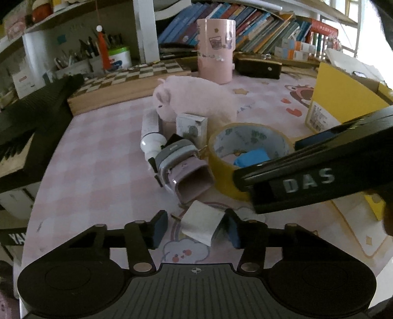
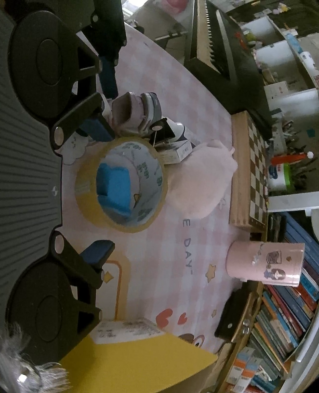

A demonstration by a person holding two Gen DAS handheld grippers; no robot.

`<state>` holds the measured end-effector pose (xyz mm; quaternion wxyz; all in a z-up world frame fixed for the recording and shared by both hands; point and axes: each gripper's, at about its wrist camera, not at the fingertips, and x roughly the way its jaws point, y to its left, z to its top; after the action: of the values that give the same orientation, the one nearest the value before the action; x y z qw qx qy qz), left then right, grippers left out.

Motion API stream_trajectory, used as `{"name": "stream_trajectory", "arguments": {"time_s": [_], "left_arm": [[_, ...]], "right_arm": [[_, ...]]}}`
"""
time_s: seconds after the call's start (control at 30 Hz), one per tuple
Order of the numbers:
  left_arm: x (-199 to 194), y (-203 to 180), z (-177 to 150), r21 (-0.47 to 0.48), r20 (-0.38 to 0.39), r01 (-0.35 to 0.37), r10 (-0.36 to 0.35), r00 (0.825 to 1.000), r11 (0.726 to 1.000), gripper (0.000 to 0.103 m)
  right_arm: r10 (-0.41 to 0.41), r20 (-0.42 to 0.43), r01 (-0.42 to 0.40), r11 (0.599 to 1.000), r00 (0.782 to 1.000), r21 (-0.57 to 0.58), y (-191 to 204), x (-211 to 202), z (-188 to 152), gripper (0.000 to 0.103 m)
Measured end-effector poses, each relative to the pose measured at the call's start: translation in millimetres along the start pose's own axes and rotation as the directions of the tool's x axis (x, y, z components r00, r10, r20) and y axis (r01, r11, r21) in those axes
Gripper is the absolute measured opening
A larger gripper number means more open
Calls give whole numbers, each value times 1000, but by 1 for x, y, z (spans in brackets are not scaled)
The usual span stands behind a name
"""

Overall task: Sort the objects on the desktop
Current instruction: 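Close the left gripper on the white charger plug while the right gripper approaches the tape roll, then lift the white charger with the left gripper while the right gripper grasps the tape roll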

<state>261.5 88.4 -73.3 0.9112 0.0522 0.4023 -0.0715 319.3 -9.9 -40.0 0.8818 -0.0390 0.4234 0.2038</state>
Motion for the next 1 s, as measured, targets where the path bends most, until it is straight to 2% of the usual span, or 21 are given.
{"name": "stream_trajectory", "arguments": {"time_s": [0.37,0.53,0.77,1.0], "left_arm": [[-8,7,-3,-31,-28,17,-18,999,999,45],[-17,12,-7,-61,-31,16,-18,999,998,45],[-35,12,-3,-77,9,14,-13,1000,997,45],[-58,12,0,-97,68,22,-16,998,995,45]], "right_arm": [[-1,-16,0,999,1000,-37,5,22,8,92],[-6,7,7,998,1000,-66,7,17,9,88],[-32,123,39,998,992,-53,4,-13,9,87],[-48,187,49,999,981,2,-2,-54,4,87]]}}
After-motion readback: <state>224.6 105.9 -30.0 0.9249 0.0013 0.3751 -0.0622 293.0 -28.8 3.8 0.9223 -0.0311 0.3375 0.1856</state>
